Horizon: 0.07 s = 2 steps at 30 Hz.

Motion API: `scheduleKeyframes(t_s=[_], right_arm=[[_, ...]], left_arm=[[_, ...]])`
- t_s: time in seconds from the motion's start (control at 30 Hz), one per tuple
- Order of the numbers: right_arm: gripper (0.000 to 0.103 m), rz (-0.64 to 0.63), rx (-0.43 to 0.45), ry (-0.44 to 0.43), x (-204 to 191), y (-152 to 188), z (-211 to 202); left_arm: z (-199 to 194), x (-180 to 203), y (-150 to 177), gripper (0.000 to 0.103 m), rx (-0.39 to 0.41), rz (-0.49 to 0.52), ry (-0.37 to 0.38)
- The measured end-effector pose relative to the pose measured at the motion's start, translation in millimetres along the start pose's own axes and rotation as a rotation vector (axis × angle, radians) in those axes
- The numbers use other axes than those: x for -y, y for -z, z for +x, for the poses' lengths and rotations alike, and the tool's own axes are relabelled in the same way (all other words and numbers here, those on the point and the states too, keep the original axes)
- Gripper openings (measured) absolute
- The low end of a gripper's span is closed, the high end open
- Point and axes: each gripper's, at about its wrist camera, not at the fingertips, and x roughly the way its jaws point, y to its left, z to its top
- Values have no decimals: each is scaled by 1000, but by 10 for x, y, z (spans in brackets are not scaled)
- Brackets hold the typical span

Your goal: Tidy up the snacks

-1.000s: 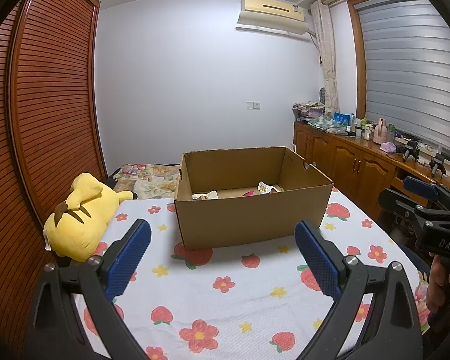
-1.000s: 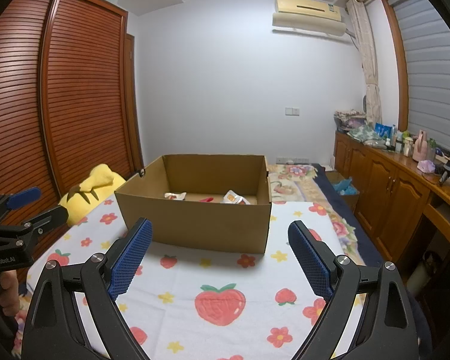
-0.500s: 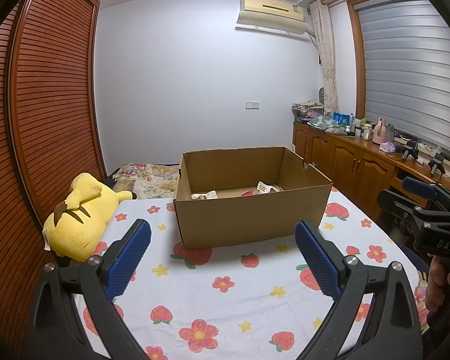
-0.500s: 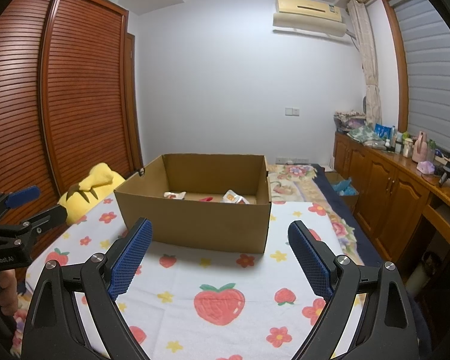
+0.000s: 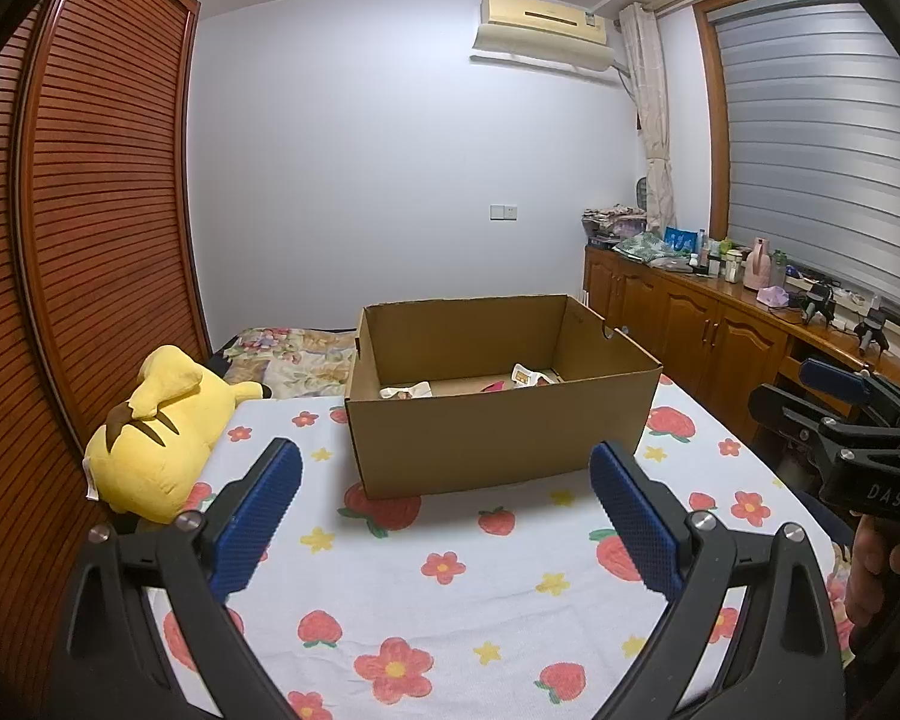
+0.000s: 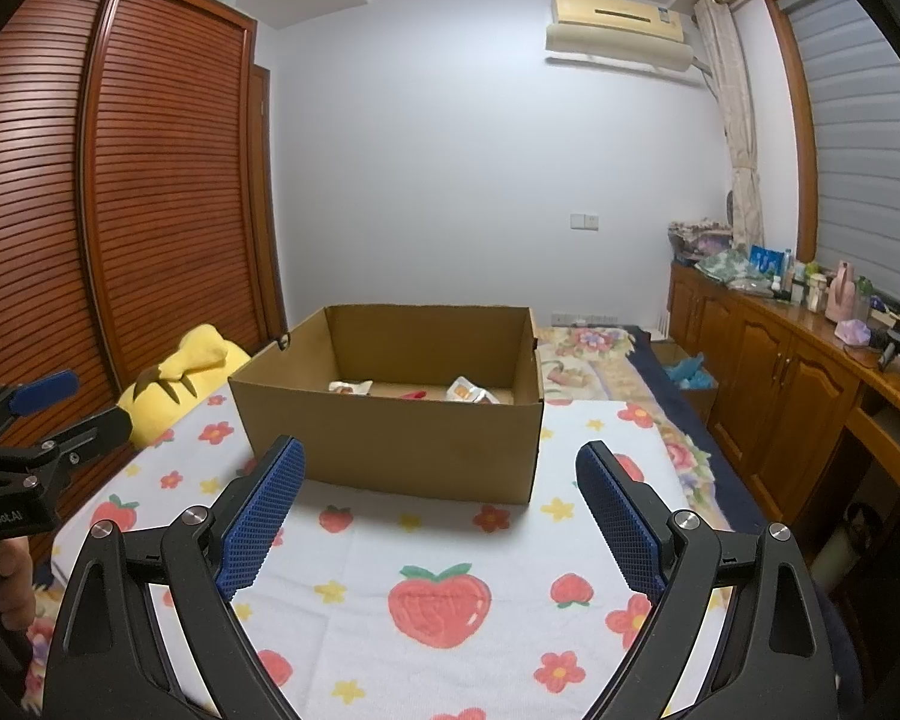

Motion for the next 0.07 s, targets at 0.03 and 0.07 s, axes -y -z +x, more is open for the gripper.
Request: scheduleKeyframes(t_s=[0.03, 0.07], right_arm=[[94, 0, 0, -1, 1, 2, -2], [94, 0, 0, -1, 1, -1, -1]], left_arm=[[1, 2, -1, 98, -1, 0, 1], [-3, -4, -1, 98, 0, 0, 1]])
